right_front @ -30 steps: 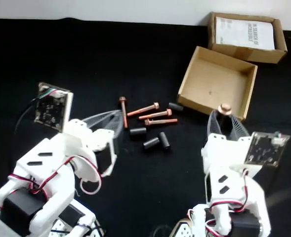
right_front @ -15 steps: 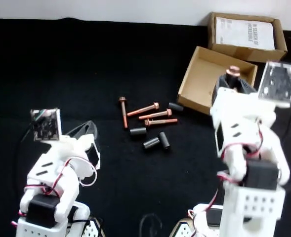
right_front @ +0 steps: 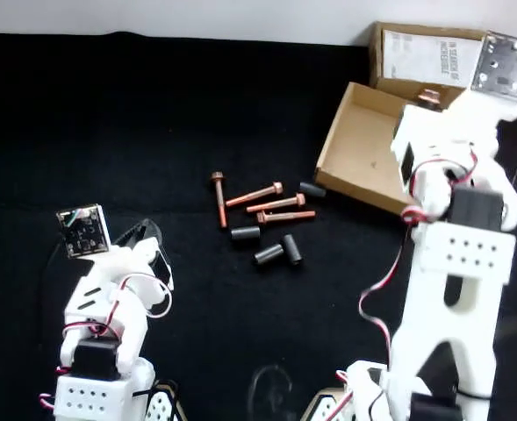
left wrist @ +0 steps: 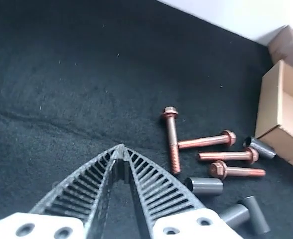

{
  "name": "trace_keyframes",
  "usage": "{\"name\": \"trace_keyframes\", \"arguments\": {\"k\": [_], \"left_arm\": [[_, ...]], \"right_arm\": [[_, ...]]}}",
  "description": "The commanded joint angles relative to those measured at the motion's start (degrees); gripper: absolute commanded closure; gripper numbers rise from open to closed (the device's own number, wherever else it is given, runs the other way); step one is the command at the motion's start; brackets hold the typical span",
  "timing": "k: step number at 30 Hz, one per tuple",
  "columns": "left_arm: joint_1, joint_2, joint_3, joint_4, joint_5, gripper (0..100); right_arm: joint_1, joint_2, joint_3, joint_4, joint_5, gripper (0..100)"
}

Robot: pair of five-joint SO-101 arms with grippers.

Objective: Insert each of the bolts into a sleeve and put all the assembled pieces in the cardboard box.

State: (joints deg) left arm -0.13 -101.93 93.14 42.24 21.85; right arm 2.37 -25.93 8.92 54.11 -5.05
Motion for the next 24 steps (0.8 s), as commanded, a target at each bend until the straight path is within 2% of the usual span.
{"name": "trace_keyframes", "arguments": {"k": [1, 7, 12, 24], "left_arm": [[-0.9, -1.8, 4.0, -4.8, 0.0, 99], [-0.8, -1.4, 4.0, -4.1, 0.1, 99], [-0.5, -1.6, 4.0, 3.5, 0.0, 98], [-0.5, -1.6, 4.0, 3.5, -0.3, 98]], "right_arm": [[0.7, 4.5, -6.1, 1.3, -0.3, 99.1], [2.9, 14.5, -11.7, 7.7, -0.2, 99.1], [6.5, 22.2, -17.4, 8.3, -0.1, 99.1], [7.1, 53.1, -40.5, 8.1, -0.1, 99.1]]}}
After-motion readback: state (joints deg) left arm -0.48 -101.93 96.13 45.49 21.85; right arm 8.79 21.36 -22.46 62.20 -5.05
